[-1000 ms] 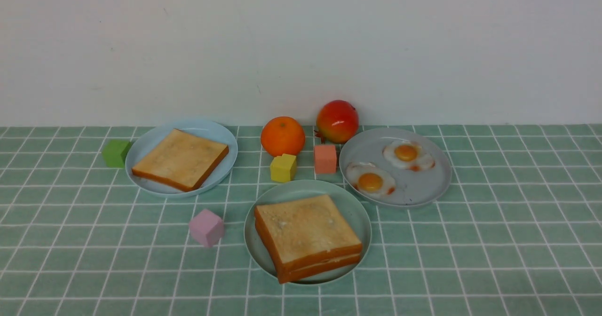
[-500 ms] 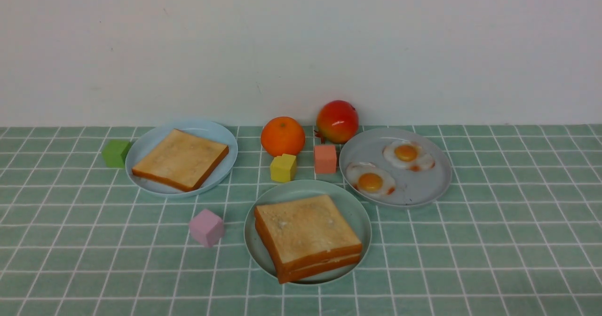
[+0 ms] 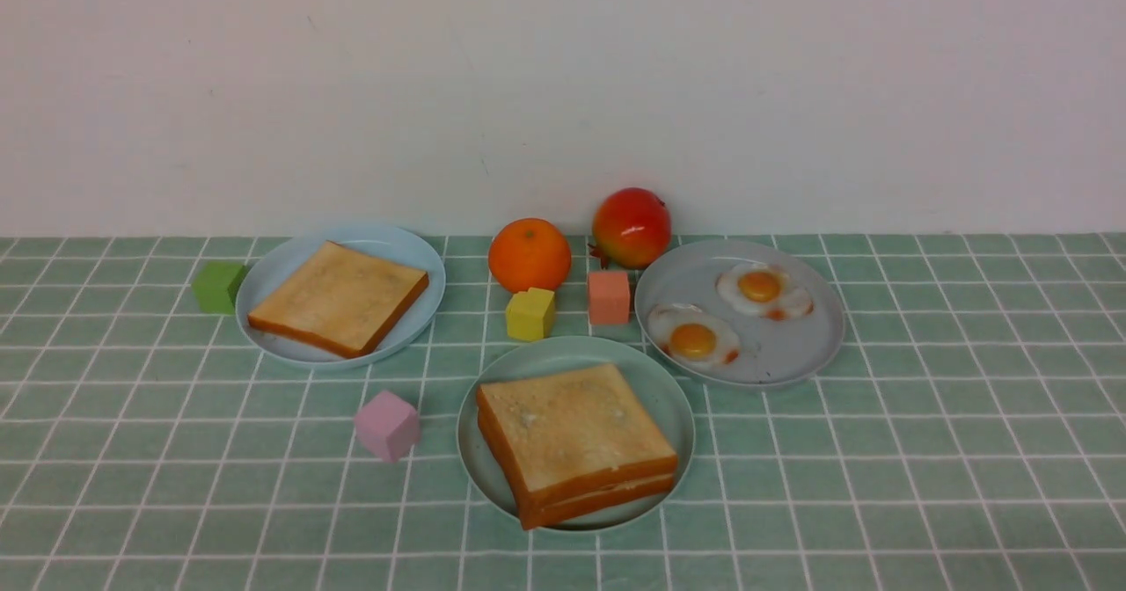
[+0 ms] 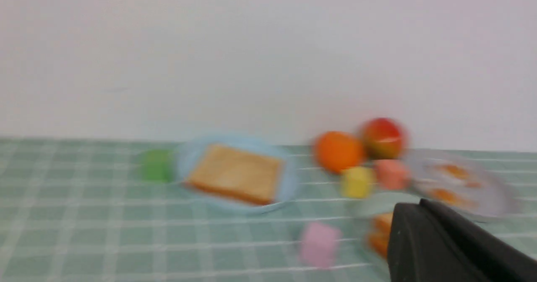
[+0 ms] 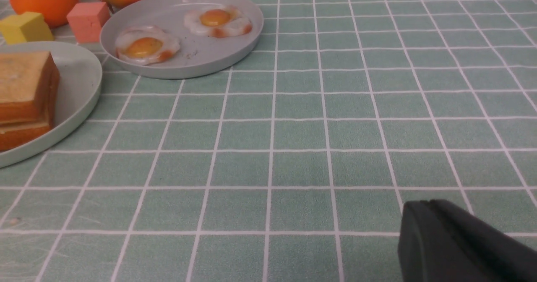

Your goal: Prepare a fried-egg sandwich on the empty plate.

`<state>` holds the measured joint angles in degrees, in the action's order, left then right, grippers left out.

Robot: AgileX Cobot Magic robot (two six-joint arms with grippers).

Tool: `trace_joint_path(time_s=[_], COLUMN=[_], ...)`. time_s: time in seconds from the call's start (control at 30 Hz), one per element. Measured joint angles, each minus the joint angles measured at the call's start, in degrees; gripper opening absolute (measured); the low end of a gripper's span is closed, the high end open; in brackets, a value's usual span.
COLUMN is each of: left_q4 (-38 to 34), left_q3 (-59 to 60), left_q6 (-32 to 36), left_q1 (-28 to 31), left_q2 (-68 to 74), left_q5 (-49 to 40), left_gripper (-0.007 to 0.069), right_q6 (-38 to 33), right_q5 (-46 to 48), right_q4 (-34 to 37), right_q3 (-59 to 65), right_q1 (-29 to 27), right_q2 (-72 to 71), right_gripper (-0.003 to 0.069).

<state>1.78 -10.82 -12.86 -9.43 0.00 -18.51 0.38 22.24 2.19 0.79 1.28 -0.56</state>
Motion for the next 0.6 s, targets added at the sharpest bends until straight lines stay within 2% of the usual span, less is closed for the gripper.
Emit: trace_joint_path(time_s=[0.07,0.13,0.27,0.6], left_q4=[-1.34,-2.11,-3.81,-6.14], left_q3=[4.18,8.94,12.44,12.58], left_q6=[0.16,0.21,-0.21,-2.31], left_q1=[5.88,7.81,8.27,8.27], left_q2=[-0.12,-0.43,-0.57,-0.57], left_q5=[0.05,-0.09,-3.10,-3.16], left_gripper=[-0.0013,-0.0013,-0.0013,-0.0013], right_q6=[0.00,0.00,0.00,-0.02], right_q5=[0.00,0.00,-0.03,-0.03], right_q4=[0.00,0.00,0.00,0.00], right_q3=[0.00,0.00,0.00,0.00], right_q1=[0.00,0.00,0.00,0.00], right_q2=[0.00,0.00,-0.02,-0.07], right_gripper=[0.0008,0.0008,0.0012,0.0013])
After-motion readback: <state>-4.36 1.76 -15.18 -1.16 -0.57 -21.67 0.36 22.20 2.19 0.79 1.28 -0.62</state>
